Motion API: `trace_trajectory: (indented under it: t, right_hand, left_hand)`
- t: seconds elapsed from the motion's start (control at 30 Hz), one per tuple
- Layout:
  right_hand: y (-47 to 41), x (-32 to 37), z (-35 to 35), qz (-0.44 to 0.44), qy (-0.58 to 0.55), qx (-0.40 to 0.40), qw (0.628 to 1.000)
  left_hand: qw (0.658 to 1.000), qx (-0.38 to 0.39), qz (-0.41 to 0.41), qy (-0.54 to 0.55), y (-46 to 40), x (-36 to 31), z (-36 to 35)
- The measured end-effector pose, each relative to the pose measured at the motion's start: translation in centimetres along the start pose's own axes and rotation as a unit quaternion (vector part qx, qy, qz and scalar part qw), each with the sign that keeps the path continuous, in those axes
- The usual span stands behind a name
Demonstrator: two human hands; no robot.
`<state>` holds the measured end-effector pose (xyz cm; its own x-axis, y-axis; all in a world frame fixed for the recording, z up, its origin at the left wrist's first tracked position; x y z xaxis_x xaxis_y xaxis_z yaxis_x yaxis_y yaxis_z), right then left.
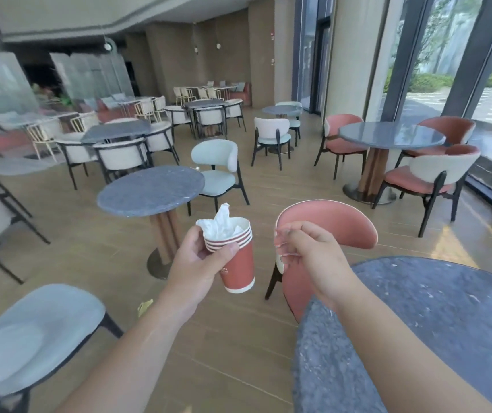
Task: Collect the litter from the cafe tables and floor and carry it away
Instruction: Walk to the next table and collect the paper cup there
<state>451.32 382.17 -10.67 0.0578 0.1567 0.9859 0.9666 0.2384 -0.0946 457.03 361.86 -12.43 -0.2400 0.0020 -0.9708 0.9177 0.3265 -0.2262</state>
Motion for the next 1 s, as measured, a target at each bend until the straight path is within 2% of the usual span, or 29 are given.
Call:
trace_trajectory:
  t: [0.37,0.57,1.0]
  right_hand:
    - [-4.0,-3.3,-20.3,-0.048,-0.031,0.137,0.989]
    - [-6.2,-5.4,-31.3,-0.065,-0.027,0.193,0.979]
    - [-6.9,-9.9,-51.4,-0.095,-0.024,0.336,0.937]
  left_hand:
    - [0.992,-0.121,-0.021,-0.025,-1.6,-1.3,18.0]
    - [0.988,-0.15,-0.013,-0.028,-2.2,-1.9,27.7]
    - [0.944,-0.321,-0.015,-0.072,0.1,-2.6,46.1]
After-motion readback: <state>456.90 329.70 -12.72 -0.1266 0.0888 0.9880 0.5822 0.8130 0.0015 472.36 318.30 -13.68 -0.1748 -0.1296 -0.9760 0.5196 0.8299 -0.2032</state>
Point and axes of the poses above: each hand's wrist, its own y-axis away from the middle knuckle, its own z-axis out of the back of the hand, x = y × z, the point moved 4 cm from there along -y, towards the middle knuckle, and after that the axes turned 2 degrees about -x, right-handed, at the moved point
